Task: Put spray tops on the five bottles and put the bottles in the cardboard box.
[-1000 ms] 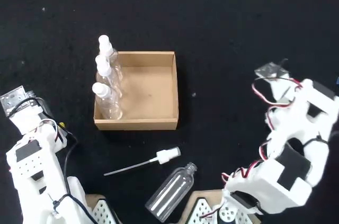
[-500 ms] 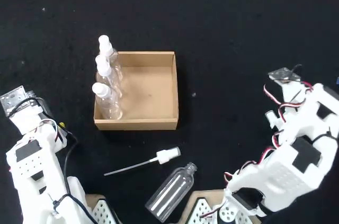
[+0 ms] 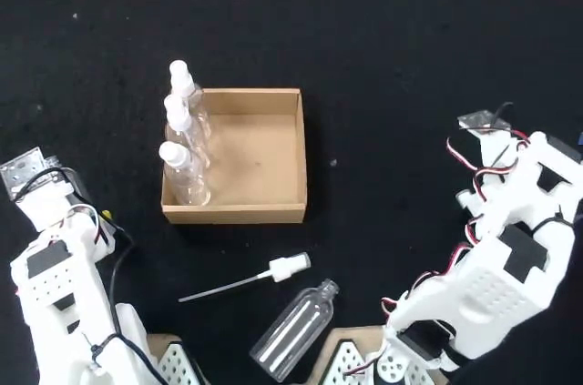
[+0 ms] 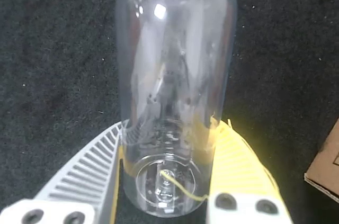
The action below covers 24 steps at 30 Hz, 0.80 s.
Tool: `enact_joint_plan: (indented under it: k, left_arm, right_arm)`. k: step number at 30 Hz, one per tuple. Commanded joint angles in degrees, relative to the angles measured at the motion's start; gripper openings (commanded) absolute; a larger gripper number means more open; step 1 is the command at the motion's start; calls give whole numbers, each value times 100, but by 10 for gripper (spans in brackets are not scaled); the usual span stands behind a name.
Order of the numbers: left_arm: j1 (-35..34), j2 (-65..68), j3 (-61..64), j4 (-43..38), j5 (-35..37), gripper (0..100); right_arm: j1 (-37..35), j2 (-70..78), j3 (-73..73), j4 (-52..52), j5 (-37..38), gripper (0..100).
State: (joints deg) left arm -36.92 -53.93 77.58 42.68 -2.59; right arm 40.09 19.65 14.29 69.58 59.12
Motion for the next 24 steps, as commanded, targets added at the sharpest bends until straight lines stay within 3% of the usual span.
enact_joint_plan:
  k: [1, 5, 10, 16, 24]
  left_arm:
    - [57, -149, -57, -70, -9, 30]
    - [66, -149, -57, -53, 9, 30]
    - [66, -149, -57, -44, 18, 30]
    - [57, -149, -57, -44, 0, 30]
    - [66, -149, -57, -44, 9, 30]
  right_arm:
    - [9, 145, 4, -589, -18, 187]
    - [18, 145, 40, -791, -35, 111]
    - [-9, 31, 31, -800, -44, 107]
    - [132, -778, 347, -774, -554, 111]
    - [18, -1780, 866, -457, -967, 325]
